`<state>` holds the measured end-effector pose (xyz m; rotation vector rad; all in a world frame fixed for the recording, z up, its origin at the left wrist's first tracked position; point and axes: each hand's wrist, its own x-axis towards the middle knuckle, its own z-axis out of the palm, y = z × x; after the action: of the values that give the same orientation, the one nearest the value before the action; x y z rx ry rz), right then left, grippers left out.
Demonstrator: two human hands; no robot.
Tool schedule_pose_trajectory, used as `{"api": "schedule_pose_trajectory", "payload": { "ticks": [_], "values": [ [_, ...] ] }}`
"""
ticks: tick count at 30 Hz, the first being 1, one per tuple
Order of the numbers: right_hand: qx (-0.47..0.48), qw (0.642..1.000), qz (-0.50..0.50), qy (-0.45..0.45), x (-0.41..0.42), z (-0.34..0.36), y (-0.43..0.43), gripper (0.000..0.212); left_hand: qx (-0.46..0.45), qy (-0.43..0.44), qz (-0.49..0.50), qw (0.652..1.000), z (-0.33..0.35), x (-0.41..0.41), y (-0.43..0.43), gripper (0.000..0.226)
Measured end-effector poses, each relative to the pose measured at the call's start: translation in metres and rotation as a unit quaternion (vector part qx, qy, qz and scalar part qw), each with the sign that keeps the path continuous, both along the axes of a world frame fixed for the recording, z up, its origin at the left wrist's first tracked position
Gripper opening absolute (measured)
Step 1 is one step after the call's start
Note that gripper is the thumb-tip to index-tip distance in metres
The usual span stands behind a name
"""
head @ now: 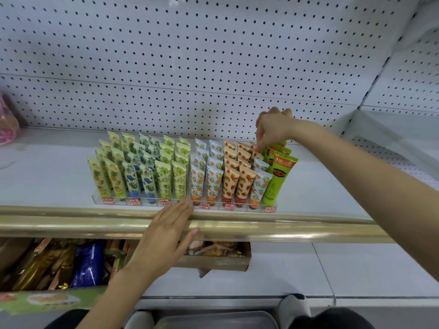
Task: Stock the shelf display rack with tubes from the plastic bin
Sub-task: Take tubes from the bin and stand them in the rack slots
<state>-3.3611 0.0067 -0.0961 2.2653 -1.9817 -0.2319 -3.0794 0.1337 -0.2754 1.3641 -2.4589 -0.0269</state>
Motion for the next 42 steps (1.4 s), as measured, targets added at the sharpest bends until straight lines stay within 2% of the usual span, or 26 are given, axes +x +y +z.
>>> {"api": "schedule_pose_trajectory", "payload": {
  "ticks": [11,20,33,42],
  "values": [
    [0.007,0.999,-0.011,-0.047,-0.001,-0.005,-0.005,0.019,-0.002,-0.004,0.004,1.000,-0.001,0.000,0.001,0.065],
    [-0.014,1.000,-0.005,-0.013,0.004,-0.009,-0.004,0.019,-0.001,0.003,0.002,1.000,-0.001,0.001,0.001,0.065],
    [0.003,1.000,-0.003,-0.019,0.004,-0.008,-0.004,0.021,-0.003,0.001,0.003,1.000,-0.003,0.001,-0.001,0.058],
    [-0.018,0.993,-0.024,-0.115,0.004,0.008,-0.010,0.023,-0.007,0.005,0.001,1.000,-0.004,0.001,-0.001,0.056]
  ]
}}
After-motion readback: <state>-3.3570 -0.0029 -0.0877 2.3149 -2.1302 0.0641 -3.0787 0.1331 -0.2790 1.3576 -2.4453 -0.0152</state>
